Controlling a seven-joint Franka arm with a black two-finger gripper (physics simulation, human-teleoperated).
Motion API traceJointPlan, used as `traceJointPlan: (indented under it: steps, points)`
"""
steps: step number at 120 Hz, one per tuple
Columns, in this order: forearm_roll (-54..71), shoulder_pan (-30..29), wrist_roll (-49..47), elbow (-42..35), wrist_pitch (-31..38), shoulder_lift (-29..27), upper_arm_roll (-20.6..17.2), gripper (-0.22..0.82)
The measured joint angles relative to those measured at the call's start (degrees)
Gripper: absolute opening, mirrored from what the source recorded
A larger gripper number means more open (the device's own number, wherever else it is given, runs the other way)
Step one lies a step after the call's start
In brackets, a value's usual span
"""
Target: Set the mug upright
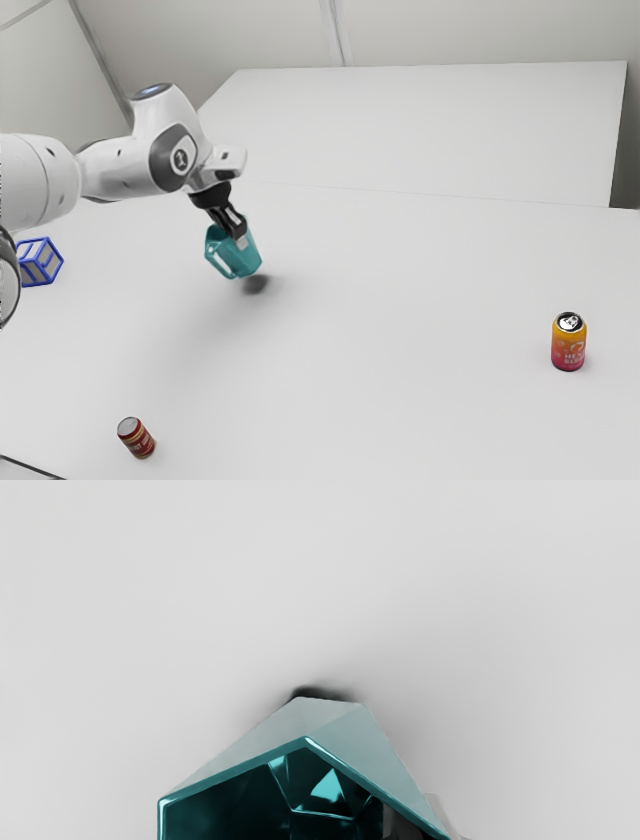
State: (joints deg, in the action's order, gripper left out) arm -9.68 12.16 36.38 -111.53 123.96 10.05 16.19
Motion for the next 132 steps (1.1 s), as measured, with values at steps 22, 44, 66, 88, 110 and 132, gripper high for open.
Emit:
traceJointPlan:
  steps: [22, 44, 66, 88, 110, 132]
  points:
    - [3.1, 0.2, -9.6, -0.3, 1.7, 1.6, -0.3, -0.18]
    - [3.6, 0.3, -17.2, -0.4, 2.3, 3.6, -0.3, -0.18]
    - [3.4, 0.4, -22.6, -0.3, 2.5, 3.9, -0.4, 0.04]
    - [3.3, 0.4, -26.5, -0.2, 2.4, 3.8, -0.4, 0.35]
    - [3.4, 0.5, -29.3, 4.9, -0.2, 2.2, -0.5, 0.49]
    - [3.8, 0.6, -31.5, 17.0, -10.1, -0.7, -1.0, 0.55]
